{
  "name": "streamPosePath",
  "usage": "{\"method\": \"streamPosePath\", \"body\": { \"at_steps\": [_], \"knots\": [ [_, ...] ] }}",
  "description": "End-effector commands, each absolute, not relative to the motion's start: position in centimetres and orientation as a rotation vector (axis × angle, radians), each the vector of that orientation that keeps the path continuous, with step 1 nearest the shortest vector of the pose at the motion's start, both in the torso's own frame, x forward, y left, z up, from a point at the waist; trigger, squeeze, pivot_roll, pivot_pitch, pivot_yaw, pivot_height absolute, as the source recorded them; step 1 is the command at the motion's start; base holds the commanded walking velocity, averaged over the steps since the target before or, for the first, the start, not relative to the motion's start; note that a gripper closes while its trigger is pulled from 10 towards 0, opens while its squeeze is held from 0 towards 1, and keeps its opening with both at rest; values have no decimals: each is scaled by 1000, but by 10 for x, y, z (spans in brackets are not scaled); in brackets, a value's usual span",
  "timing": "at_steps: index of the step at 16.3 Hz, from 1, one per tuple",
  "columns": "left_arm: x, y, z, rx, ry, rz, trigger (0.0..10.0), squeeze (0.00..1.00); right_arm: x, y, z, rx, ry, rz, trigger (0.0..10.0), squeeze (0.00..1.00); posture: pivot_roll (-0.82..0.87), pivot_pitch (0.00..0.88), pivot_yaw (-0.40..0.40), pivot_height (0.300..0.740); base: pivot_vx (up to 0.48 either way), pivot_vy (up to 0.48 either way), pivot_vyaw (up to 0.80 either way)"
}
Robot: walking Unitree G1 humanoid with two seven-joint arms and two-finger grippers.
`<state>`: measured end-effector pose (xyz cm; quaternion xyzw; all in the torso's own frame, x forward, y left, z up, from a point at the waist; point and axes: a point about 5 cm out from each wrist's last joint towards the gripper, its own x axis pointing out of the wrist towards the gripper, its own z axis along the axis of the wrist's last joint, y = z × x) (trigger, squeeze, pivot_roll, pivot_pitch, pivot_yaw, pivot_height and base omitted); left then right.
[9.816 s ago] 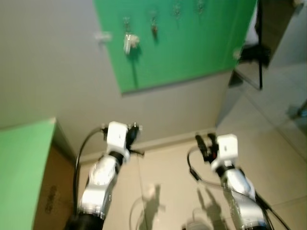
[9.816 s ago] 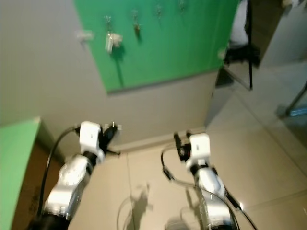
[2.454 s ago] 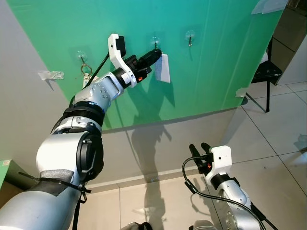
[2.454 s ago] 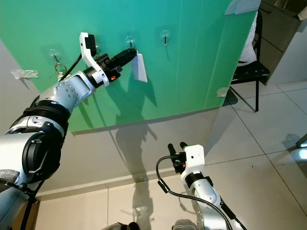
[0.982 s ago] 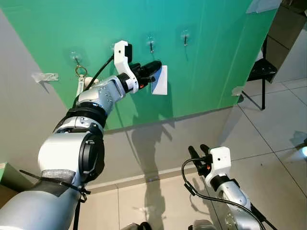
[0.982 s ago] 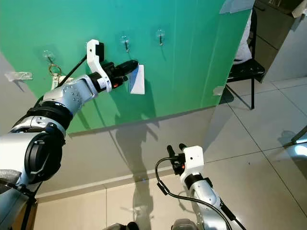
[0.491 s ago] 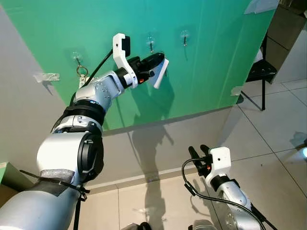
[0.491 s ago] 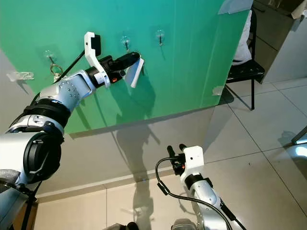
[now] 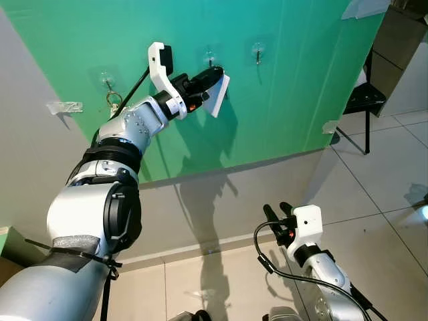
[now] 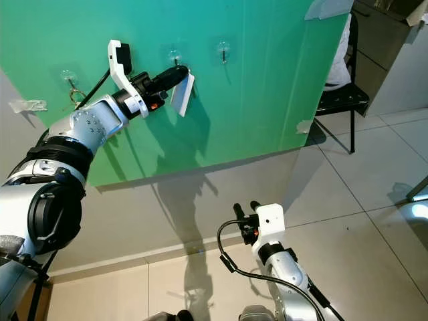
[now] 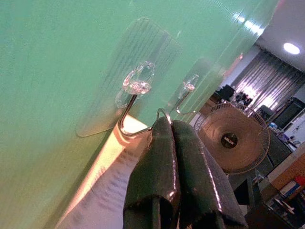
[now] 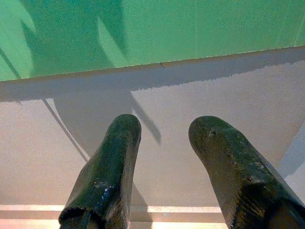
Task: Hang keys on a hook
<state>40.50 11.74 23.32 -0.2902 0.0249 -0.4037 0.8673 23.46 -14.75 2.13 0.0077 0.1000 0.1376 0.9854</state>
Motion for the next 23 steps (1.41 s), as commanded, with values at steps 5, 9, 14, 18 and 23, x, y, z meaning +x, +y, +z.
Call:
{"method": "streamPosePath", "body": {
  "at_steps": [5, 9, 14, 18, 23],
  "knots": [
    [412, 122, 246, -622, 64, -723, 0, 0, 235, -145, 21, 7, 210, 298, 10000, 0, -300, 0, 140, 727, 0, 0, 0],
    [413, 127, 241, -664, 92, -663, 0, 0, 236, -146, 21, 5, 211, 297, 10000, 0, -304, 0, 142, 727, 0, 0, 0],
    [415, 136, 233, -710, 119, -567, 0, 0, 235, -147, 20, 4, 216, 300, 10000, 0, -301, 0, 139, 727, 0, 0, 0],
    [415, 140, 226, -774, 157, -492, 0, 0, 235, -146, 19, 4, 221, 304, 10000, 0, -299, 0, 138, 727, 0, 0, 0],
    [415, 138, 219, -761, 179, -468, 0, 0, 233, -146, 19, 3, 222, 304, 10000, 0, -301, 0, 138, 727, 0, 0, 0]
  ]
}}
